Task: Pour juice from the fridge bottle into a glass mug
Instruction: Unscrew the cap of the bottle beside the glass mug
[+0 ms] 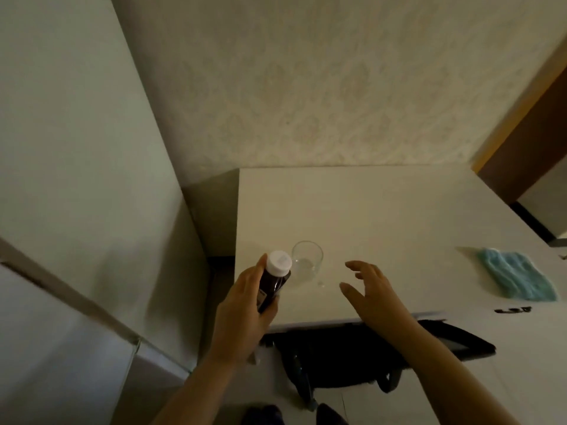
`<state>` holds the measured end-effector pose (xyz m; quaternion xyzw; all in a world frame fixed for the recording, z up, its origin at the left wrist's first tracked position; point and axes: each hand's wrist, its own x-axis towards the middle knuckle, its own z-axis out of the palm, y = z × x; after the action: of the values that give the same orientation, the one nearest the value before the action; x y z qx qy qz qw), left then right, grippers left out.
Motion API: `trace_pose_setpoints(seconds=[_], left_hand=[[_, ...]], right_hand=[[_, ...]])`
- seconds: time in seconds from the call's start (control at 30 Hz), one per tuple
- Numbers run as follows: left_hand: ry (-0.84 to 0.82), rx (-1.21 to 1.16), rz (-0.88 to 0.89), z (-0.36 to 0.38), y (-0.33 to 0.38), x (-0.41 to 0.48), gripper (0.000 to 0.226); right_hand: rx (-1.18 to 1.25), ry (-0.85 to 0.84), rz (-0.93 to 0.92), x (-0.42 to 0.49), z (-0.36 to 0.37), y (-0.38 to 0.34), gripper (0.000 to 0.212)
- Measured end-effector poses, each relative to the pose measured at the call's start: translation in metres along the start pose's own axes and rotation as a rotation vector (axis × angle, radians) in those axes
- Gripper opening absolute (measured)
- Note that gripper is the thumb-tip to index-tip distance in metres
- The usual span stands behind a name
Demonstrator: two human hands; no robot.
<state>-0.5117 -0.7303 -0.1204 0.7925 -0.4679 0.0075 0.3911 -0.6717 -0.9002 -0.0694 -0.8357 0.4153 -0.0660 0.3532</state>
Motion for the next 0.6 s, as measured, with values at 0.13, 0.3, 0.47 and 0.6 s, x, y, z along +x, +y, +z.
trace_pose_setpoints(seconds=[0.13,0.3,0.47,0.6], left_hand=[[0.042,0.002,-0.036,0.004,-0.034,0.039,0.078],[0.026,-0.025,-0.094,0.030,-0.063,0.080,0.073],[0.004,-0.045,-0.170,0.070,-0.075,0.104,0.075],[0.012,-0.083,-0.267,0.096,-0.077,0.106,0.076]], right_hand=[[-0.021,-0.006,-0.016,0.048,0.011,-0.017,0.045],[-0.033,-0.035,-0.035,0.091,0.021,-0.027,0.044],[-0.054,-0.075,-0.046,0.124,0.027,-0.026,0.044],[-0.080,-0.118,-0.055,0.142,0.024,-0.017,0.044]])
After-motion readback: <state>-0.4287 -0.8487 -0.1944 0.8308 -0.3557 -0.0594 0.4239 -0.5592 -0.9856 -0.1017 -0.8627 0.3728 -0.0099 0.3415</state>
